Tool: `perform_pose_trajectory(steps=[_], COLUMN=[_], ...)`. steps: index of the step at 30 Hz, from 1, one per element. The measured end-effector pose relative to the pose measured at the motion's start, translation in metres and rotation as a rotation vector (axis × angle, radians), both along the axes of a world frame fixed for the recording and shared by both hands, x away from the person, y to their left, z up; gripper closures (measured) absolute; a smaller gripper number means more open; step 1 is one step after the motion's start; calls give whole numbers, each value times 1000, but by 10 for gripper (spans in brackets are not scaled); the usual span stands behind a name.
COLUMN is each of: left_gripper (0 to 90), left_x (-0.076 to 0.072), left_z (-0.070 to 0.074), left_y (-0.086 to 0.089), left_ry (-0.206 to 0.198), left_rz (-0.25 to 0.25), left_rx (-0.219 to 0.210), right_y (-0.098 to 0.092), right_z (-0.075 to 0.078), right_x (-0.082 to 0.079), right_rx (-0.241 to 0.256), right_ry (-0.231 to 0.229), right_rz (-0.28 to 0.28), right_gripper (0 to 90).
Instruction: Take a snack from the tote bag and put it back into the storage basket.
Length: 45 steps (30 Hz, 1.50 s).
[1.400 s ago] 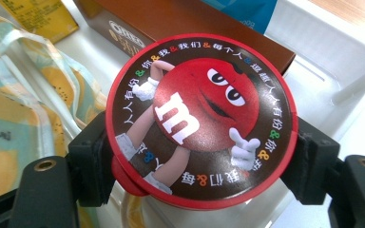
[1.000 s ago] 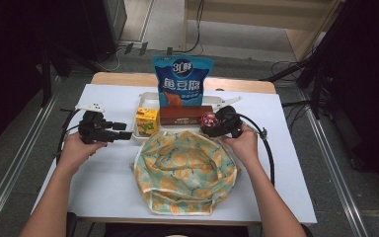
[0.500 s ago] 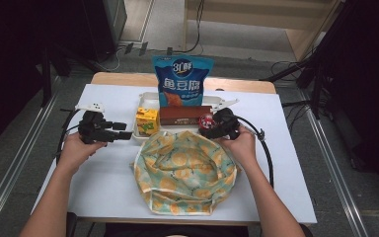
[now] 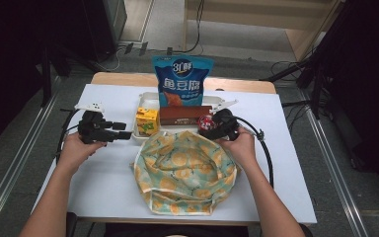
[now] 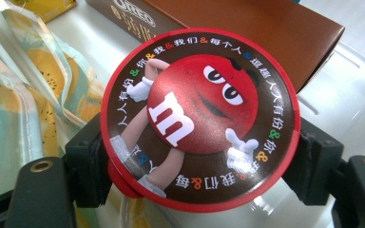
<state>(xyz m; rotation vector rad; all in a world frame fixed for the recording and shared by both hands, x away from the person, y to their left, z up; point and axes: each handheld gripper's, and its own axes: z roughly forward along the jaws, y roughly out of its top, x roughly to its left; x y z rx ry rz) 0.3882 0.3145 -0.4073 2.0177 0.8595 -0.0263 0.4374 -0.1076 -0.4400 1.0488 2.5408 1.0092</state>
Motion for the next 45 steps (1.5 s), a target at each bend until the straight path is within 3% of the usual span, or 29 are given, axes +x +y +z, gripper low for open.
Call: perform_pose_trajectory(steps=[4,17,37,45], left_gripper=[399,398,398,398], left_x=[0,1,2,1], left_z=[0,0,0,0], left_y=[0,-1,-2,-3], left_ry=[0,1,-1,3], left_rz=[1,-4,-5,-9], left_rx=[-2,6,0,7], right_y=[-1,-6,-17,-24], right_z=[-1,4,25,34], right_x=[1,-2,-10,-14], right_rx=[15,19,29,11], right_ry=[23,27,-15,-33], right_rz=[-5,-18,-24,-58], right_gripper=[230,210,192,192])
